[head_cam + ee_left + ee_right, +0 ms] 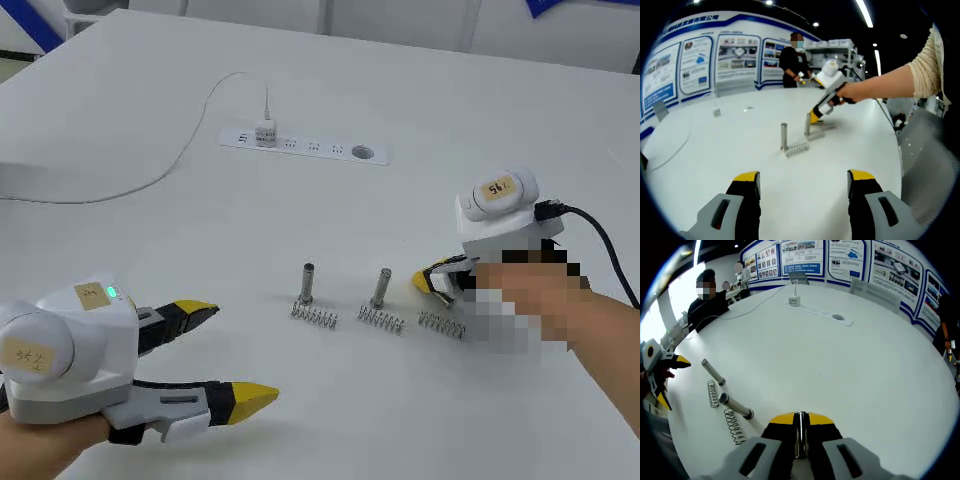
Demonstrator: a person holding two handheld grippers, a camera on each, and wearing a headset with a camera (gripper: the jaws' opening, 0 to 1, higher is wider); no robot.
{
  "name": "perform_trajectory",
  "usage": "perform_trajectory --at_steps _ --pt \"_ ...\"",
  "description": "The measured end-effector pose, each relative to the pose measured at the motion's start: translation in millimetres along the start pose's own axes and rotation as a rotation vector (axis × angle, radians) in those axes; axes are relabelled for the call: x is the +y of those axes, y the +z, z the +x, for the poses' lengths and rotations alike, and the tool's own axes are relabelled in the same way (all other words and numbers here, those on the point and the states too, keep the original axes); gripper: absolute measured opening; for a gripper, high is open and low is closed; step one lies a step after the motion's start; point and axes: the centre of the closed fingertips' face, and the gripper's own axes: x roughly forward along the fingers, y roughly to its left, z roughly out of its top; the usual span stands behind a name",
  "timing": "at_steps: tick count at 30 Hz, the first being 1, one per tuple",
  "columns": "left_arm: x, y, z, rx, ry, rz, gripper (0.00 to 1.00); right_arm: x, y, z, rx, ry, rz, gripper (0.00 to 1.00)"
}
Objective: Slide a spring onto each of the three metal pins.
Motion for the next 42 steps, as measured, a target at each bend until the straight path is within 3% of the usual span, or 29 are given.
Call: perform_trajectory --at_steps 7,9,12,29,42 --pt "-0.1 1.4 0.0 -0.002 -0.001 0.0 0.71 -1.4 -0.3 -0.1 -0.003 -0.011 0.0 0.09" --pt "0.8 2.3 -1.1 -0.003 0.003 0.0 0.71 -1.6 -1.6 -2.2 0.001 -0.036 -0.032 0.08" --pt "1.4 4.2 -3.1 -0.008 0.006 0.002 0.71 2.4 -2.4 -6.1 -0.002 -0.025 -0.038 0.08" --pt "-5.2 13.5 -3.9 -0.014 0.006 0.025 0.7 6.0 5.9 -41.3 -0.093 -0.034 -0.033 0.09" --pt "-9.0 21.0 -6.9 -0.021 0.013 0.043 0.7 10.3 6.1 -52.9 -0.139 -0.036 -0.04 0.09"
